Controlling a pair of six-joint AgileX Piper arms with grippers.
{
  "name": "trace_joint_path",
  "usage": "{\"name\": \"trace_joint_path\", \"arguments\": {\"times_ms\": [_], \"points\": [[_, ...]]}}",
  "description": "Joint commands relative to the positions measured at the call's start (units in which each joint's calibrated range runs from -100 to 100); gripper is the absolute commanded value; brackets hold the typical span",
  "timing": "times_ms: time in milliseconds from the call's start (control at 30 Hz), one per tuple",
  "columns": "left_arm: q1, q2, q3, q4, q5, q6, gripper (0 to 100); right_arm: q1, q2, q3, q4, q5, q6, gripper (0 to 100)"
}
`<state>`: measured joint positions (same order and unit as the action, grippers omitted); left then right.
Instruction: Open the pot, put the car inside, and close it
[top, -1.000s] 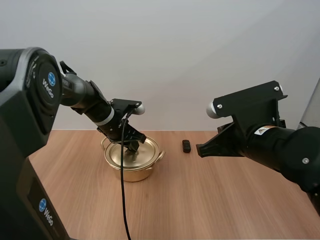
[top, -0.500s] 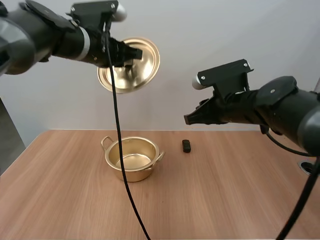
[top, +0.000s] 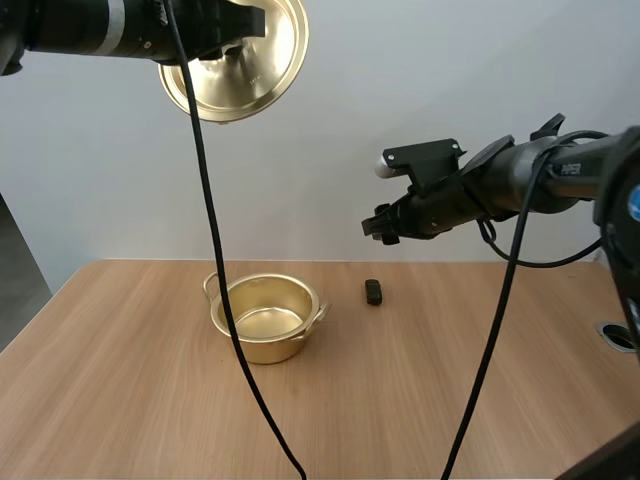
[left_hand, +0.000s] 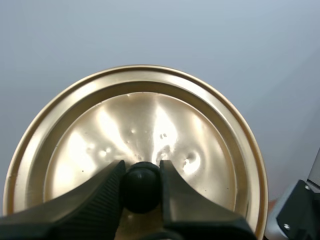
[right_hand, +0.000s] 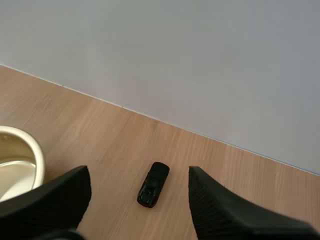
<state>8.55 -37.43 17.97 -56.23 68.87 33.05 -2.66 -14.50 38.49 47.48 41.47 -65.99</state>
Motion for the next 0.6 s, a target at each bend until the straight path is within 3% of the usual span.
{"name": "trace_joint_path", "arguments": {"times_ms": [0, 400, 567], "points": [[0.04, 0.05, 0.0, 0.02, 0.51, -0.03, 0, 0.04, 22.45, -1.22, 0.54, 0.89, 0.0, 94], [0.04, 0.05, 0.0, -0.27, 2.78, -0.03, 0, 2.08, 27.77, -5.82, 1.35, -1.27, -0.79, 94], [0.04, 0.05, 0.0, -0.27, 4.63, -0.03, 0, 2.99, 29.22, -6.31, 1.85, -9.51, -1.28, 86]]}}
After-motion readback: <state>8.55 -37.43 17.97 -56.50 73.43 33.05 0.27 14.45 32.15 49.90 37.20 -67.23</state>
